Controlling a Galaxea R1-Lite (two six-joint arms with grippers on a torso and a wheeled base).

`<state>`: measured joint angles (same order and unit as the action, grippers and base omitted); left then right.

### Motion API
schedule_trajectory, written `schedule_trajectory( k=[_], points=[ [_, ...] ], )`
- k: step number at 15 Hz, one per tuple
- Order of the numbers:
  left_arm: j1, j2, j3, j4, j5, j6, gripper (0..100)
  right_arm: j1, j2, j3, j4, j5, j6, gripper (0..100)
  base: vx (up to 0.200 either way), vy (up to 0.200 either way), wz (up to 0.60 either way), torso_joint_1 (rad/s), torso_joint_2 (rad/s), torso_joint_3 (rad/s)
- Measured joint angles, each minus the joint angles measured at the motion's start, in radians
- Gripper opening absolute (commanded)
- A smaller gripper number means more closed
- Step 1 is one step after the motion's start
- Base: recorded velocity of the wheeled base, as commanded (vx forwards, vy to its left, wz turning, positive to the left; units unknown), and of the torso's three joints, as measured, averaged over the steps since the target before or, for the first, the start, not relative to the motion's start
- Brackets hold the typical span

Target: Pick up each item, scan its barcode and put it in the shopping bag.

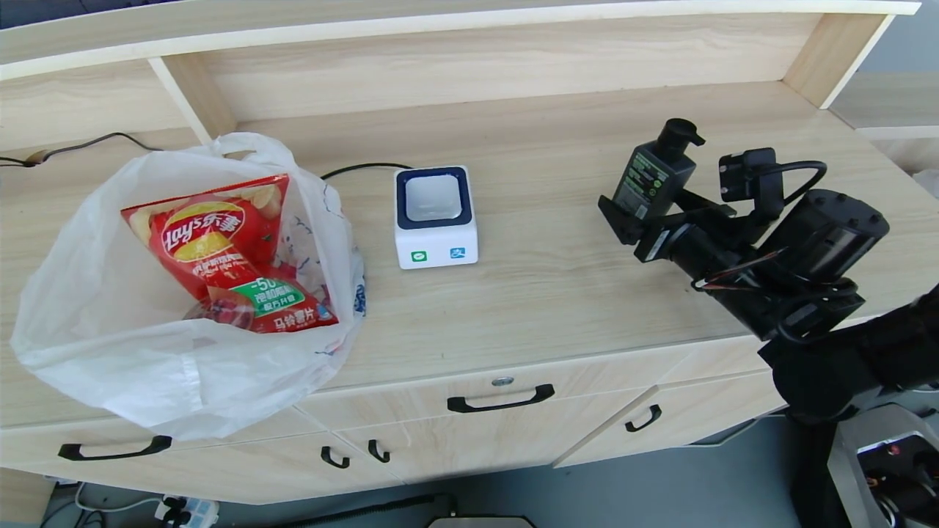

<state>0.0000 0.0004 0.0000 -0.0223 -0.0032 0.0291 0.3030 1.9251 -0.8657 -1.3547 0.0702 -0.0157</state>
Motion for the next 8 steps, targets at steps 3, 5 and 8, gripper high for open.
schedule_trajectory(
  k=[3,5,8],
  points=[
    [0.0,0.0,0.0,0.001,0.0,-0.003,100,0.001,0.036,-0.036,-0.002,-0.008,-0.005,100,0.0,0.0,0.0,0.0,0.0,0.0],
    [0.0,0.0,0.0,0.002,0.0,-0.004,100,0.004,0.048,-0.052,-0.003,-0.011,-0.007,100,0.0,0.0,0.0,0.0,0.0,0.0],
    [0.0,0.0,0.0,-0.001,0.001,-0.012,100,0.013,0.051,-0.065,-0.005,-0.02,-0.006,100,0.0,0.0,0.0,0.0,0.0,0.0]
  ],
)
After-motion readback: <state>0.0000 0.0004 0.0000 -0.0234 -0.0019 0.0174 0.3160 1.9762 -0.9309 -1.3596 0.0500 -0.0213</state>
